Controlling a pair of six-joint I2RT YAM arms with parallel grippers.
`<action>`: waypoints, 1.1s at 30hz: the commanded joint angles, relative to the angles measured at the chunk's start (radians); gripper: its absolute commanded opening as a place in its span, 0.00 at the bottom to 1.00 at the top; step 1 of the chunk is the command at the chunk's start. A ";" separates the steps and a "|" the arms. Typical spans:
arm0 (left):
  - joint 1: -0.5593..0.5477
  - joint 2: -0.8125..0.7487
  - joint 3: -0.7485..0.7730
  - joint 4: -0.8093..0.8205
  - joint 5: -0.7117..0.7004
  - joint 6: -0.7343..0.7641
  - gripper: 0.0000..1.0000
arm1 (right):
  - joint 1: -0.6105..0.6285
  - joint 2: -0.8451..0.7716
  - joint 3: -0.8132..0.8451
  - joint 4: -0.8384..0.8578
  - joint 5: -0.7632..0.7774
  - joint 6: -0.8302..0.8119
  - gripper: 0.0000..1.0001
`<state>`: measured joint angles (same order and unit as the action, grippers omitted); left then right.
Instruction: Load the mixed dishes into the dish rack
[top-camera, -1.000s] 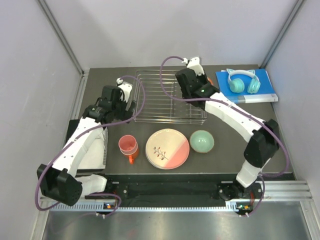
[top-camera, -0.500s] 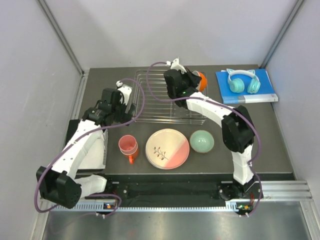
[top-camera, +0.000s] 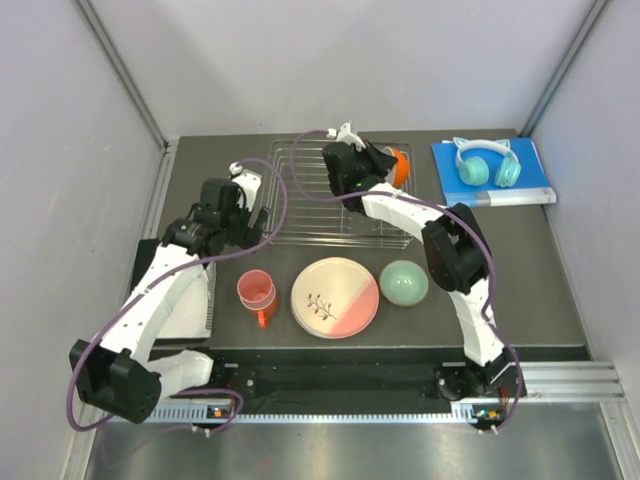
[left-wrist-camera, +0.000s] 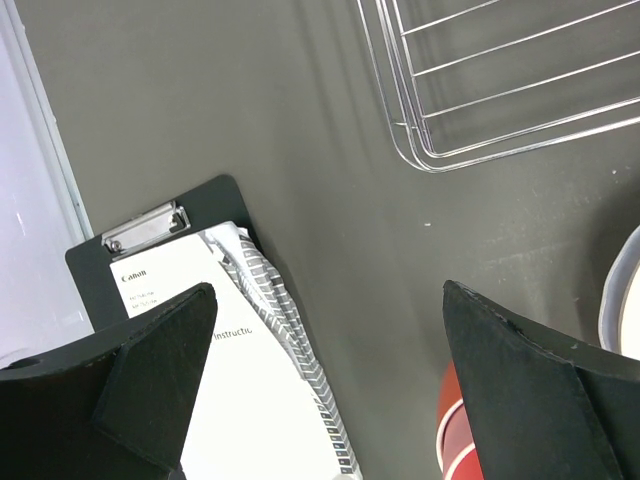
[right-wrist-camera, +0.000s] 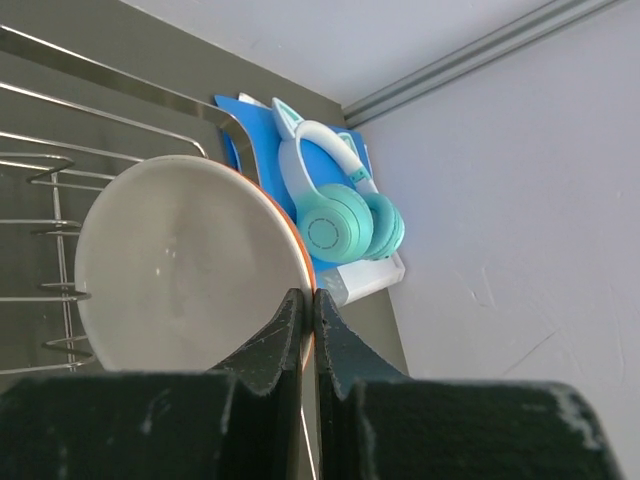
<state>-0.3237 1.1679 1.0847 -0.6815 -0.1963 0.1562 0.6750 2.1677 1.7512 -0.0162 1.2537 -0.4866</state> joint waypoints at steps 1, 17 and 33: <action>0.000 -0.027 -0.019 0.039 -0.017 0.000 0.99 | -0.011 0.009 0.071 0.019 0.006 0.034 0.00; 0.000 -0.020 -0.012 0.040 -0.014 -0.006 0.99 | -0.003 0.035 0.110 -0.191 -0.033 0.183 0.54; 0.000 -0.027 0.023 0.008 -0.048 0.017 0.99 | -0.006 -1.017 -0.591 -0.898 -0.739 1.277 0.85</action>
<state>-0.3237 1.1671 1.0714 -0.6815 -0.2161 0.1596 0.6712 1.3182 1.3689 -0.7021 0.8391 0.3870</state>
